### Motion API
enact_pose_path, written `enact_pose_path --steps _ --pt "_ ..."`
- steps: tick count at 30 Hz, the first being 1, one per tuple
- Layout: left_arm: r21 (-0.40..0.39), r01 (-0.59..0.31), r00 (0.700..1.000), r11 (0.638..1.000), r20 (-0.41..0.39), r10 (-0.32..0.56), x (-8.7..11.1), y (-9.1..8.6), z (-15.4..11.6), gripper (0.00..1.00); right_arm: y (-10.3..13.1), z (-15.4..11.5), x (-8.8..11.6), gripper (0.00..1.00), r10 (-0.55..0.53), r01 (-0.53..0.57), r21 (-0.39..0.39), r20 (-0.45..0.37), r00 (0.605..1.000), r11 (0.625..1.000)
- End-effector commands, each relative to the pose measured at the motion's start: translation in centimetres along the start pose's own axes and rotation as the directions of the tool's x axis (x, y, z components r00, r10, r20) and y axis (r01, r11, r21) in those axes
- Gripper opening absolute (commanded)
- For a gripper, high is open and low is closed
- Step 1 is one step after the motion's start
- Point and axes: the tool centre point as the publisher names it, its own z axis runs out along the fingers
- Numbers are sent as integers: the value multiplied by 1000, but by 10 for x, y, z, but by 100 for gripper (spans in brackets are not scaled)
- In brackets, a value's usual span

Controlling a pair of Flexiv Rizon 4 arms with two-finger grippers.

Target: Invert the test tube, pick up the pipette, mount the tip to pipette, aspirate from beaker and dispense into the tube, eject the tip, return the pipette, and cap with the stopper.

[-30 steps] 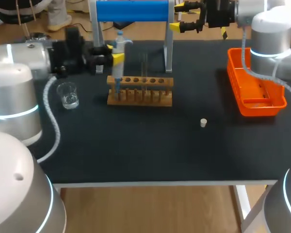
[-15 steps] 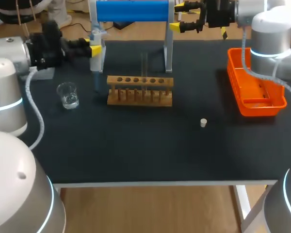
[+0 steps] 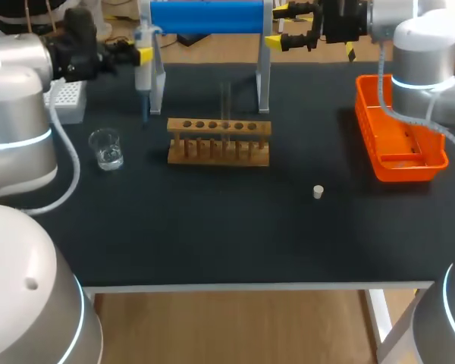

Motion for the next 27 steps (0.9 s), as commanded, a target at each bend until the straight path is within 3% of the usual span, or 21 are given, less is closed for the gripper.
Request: enact_pose_path --steps 1,20,27 --pt "-31 14 1000 999 25 -13 -9 -11 24 0 0 -1 -1 100 1 -1 2 -4 1000 1000" --pt "-82 110 966 991 242 -87 -42 -24 60 0 0 -1 -1 100 1 -1 2 -4 1000 1000" --pt "-87 125 959 988 268 -97 -54 -24 78 0 0 -1 -1 100 1 -1 2 -4 1000 1000"
